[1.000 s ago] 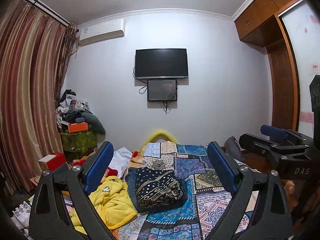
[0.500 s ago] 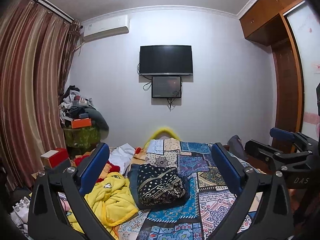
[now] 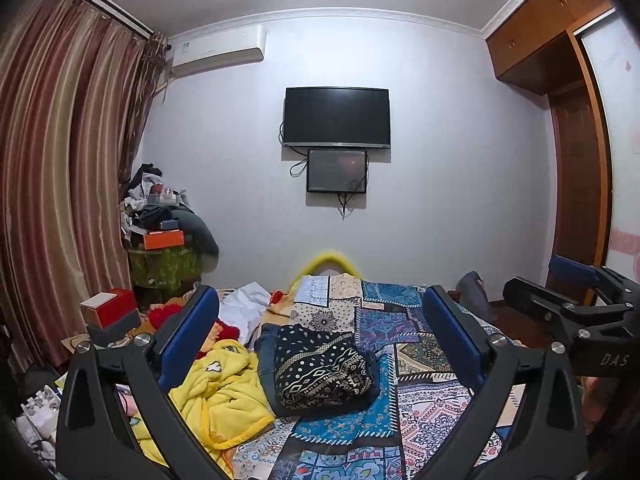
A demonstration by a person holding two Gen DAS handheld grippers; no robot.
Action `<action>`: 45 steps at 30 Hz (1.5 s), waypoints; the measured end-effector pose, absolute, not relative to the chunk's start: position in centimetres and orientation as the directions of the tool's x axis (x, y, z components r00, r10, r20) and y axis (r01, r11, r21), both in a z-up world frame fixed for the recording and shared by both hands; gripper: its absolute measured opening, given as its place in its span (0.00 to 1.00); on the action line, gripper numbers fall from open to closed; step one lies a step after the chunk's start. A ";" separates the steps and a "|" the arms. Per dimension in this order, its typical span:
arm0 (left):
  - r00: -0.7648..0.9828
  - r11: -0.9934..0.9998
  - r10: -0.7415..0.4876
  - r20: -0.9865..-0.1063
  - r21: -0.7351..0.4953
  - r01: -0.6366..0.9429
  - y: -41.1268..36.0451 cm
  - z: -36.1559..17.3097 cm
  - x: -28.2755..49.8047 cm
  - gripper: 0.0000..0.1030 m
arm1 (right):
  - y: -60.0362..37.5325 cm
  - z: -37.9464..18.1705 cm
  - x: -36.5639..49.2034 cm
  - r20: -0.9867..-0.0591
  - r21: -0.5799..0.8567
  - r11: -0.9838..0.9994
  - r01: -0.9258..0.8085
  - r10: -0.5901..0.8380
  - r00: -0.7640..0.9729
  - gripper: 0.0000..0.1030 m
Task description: Fold large clothes
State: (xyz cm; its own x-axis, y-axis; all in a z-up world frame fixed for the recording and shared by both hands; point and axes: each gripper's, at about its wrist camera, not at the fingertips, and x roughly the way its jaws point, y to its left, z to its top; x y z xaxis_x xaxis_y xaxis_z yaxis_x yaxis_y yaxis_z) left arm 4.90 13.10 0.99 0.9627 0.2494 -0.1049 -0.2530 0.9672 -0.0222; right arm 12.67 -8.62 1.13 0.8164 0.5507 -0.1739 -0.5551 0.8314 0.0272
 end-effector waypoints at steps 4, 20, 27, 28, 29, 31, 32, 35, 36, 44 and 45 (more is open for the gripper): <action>0.962 0.967 0.252 -0.105 -0.023 -0.255 13.0 0.9 4.9 0.99 | -8.6 1.1 12.7 -0.173 0.037 0.832 -0.553 0.551 0.816 1.00; 0.969 0.974 0.218 -0.120 -0.043 -0.224 12.7 0.8 5.2 1.00 | -8.4 1.6 12.2 -0.152 0.038 0.844 -0.534 0.533 0.832 1.00; 0.968 0.974 0.214 -0.132 -0.051 -0.223 12.5 0.6 5.4 1.00 | -8.4 1.6 12.0 -0.144 0.041 0.852 -0.521 0.522 0.841 1.00; 0.969 0.974 0.208 -0.135 -0.058 -0.217 12.5 0.5 5.4 1.00 | -8.4 1.6 12.0 -0.144 0.041 0.854 -0.519 0.519 0.842 1.00; 0.970 0.975 0.204 -0.136 -0.063 -0.214 12.5 0.5 5.4 1.00 | -8.4 1.5 12.0 -0.145 0.041 0.855 -0.517 0.517 0.844 1.00; 0.970 0.977 0.191 -0.148 -0.068 -0.202 12.5 0.5 5.5 1.00 | -8.4 1.5 12.1 -0.145 0.045 0.858 -0.512 0.513 0.846 1.00; 0.971 0.978 0.187 -0.151 -0.065 -0.199 12.3 0.5 5.6 1.00 | -8.4 1.5 12.2 -0.146 0.047 0.859 -0.510 0.511 0.847 1.00; 0.970 0.978 0.192 -0.149 -0.053 -0.201 12.0 0.4 5.6 1.00 | -8.5 1.4 12.3 -0.151 0.050 0.862 -0.504 0.506 0.849 1.00; 0.971 0.979 0.187 -0.149 -0.050 -0.196 11.9 0.4 5.6 1.00 | -8.4 1.4 12.3 -0.152 0.051 0.863 -0.503 0.504 0.850 1.00; 0.969 0.979 0.193 -0.152 -0.037 -0.201 11.6 0.1 5.7 1.00 | -8.2 1.2 12.7 -0.163 0.066 0.864 -0.499 0.503 0.849 1.00; 0.970 0.980 0.187 -0.158 -0.039 -0.195 11.7 0.1 5.8 1.00 | -8.1 1.2 12.7 -0.165 0.066 0.865 -0.498 0.501 0.849 1.00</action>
State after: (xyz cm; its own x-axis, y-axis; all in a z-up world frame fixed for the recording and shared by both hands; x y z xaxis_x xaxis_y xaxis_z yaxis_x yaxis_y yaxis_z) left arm 5.78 11.72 0.06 0.9696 0.1870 -0.1578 -0.1953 0.9800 -0.0387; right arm 12.69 -8.13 1.20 0.8494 0.5014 -0.1649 -0.4976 0.8649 0.0664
